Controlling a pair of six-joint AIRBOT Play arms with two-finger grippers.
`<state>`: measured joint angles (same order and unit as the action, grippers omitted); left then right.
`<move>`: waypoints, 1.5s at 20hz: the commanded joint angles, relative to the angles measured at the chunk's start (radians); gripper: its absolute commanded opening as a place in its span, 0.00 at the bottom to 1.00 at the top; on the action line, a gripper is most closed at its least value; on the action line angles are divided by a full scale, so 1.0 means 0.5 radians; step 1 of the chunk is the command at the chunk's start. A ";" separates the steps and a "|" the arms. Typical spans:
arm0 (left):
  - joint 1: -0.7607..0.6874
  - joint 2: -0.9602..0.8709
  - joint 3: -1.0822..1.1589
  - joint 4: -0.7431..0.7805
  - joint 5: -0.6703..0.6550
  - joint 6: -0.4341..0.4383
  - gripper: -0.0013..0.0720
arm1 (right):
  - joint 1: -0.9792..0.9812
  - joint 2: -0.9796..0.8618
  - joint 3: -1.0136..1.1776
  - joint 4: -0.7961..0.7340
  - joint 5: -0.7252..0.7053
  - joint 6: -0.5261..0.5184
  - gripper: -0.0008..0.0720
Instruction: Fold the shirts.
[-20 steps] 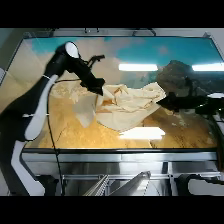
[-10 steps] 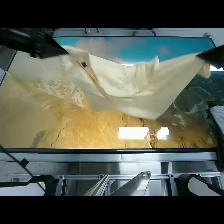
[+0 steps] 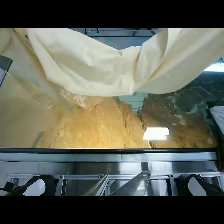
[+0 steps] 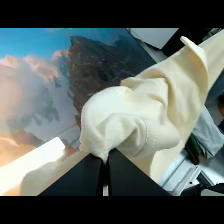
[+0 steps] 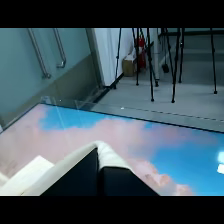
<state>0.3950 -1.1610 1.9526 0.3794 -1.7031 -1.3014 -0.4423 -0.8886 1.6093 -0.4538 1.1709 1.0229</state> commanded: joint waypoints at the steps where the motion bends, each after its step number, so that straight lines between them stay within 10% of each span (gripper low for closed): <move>1: -0.035 -0.031 -0.114 -0.009 -0.038 -0.002 0.04 | 0.098 -0.208 0.000 -0.027 0.123 -0.024 0.03; 8: -0.326 -0.607 -0.973 0.523 0.117 0.252 0.04 | 0.665 -1.285 -0.068 -0.578 0.204 0.159 0.04; 9: -0.321 -0.726 -1.044 0.626 0.192 0.252 0.04 | 0.691 -1.437 -0.068 -0.615 0.156 0.204 0.32; 10: -0.298 -0.855 -1.072 0.684 0.246 0.253 0.28 | 0.690 -1.561 -0.064 -0.608 0.120 0.252 0.65; 12: -0.200 -1.105 -1.015 0.690 0.273 0.240 1.00 | 0.649 -1.714 -0.043 -0.604 0.129 0.385 0.69; 19: 0.187 -1.544 -0.726 0.692 -0.107 0.145 0.99 | 0.326 -1.597 -0.213 -0.620 0.775 0.357 0.60; 30: 0.208 -1.507 -1.407 0.695 -0.190 0.305 0.98 | 0.393 -1.253 -1.751 -0.604 0.025 0.145 0.60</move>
<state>0.4969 -1.9133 1.2972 0.7261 -1.7901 -1.1599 -0.2707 -1.5276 0.8715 -0.7593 1.2964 1.1080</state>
